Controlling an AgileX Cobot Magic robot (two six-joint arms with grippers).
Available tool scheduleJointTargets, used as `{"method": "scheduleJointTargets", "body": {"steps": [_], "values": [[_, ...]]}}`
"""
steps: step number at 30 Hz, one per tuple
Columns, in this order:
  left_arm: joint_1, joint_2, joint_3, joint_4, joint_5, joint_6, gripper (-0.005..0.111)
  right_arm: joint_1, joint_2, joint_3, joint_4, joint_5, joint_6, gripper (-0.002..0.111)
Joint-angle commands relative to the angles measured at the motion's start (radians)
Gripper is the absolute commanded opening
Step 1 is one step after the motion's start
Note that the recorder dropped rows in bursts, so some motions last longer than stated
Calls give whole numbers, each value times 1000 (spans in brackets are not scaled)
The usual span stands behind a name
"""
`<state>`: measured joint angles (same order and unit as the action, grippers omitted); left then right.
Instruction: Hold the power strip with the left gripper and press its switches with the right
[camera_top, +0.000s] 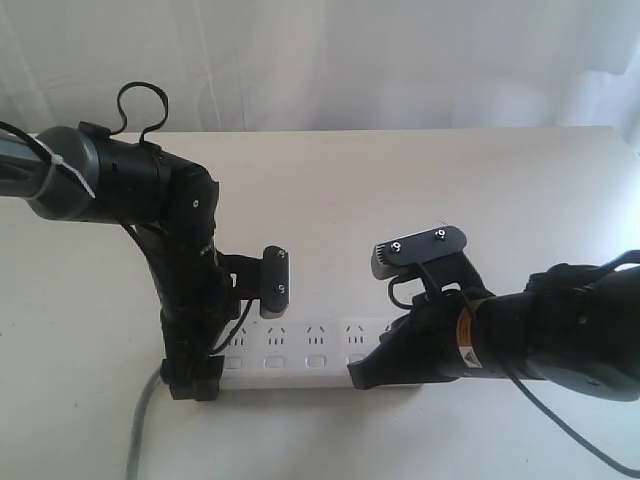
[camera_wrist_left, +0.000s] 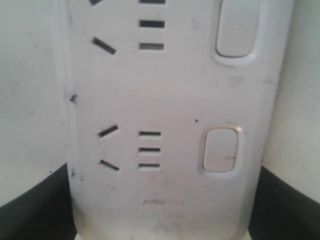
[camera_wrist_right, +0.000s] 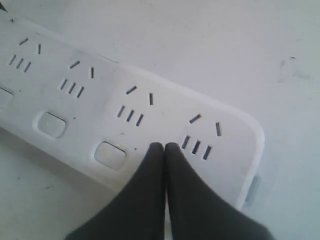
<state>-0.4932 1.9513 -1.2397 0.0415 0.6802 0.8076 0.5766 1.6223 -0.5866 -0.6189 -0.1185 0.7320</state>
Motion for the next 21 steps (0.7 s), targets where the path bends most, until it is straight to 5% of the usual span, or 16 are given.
{"method": "scheduleJointTargets", "body": {"steps": [1,21], "values": [[2,45,33,19,112,4,0,2,13,5,-9,-34,5,0],[2,45,33,18,85,-24,0,2,13,5,-9,98,5,0]]}}
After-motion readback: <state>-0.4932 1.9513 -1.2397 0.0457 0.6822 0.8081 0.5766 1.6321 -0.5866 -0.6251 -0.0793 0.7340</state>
